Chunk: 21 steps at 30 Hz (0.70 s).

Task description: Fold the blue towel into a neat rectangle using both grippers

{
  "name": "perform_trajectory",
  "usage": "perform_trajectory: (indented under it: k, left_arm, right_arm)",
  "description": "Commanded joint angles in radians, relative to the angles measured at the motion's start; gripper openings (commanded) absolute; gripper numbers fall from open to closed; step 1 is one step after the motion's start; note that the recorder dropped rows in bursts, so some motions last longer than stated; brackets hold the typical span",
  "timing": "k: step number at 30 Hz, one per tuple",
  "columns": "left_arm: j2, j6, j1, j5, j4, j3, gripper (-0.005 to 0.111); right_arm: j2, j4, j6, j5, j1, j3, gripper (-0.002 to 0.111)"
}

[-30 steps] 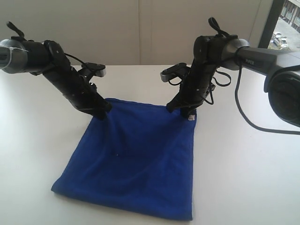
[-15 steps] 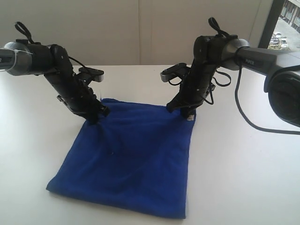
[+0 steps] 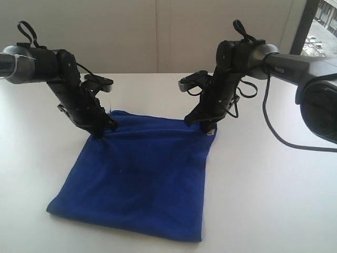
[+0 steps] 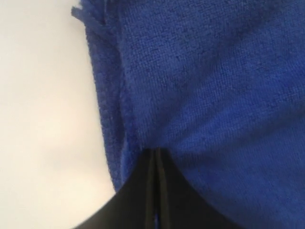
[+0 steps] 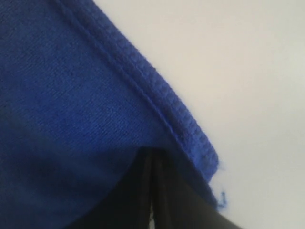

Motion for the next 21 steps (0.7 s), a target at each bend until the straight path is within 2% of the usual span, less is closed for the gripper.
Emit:
perform_trajectory:
  k: [1,12,18,21]
  left_arm:
    - [-0.044,0.038,0.010,0.016,-0.034,0.011,0.000]
    - [-0.075,0.050,0.010,0.107,-0.076,0.011,0.000]
    - [-0.075,0.077,0.010,0.184,-0.094,0.011,0.000]
    - [-0.079,0.081,0.010,0.225,-0.094,0.011,0.000]
  right_arm:
    - [0.029,-0.006,-0.039,-0.049,-0.008,0.009,0.000]
    - [-0.090,0.037,-0.100,-0.129,-0.004,0.009,0.000]
    - [-0.173,0.042,-0.111,-0.021,0.012,0.011,0.000]
    - [-0.234,0.149,-0.173,0.099,0.072,0.093,0.000]
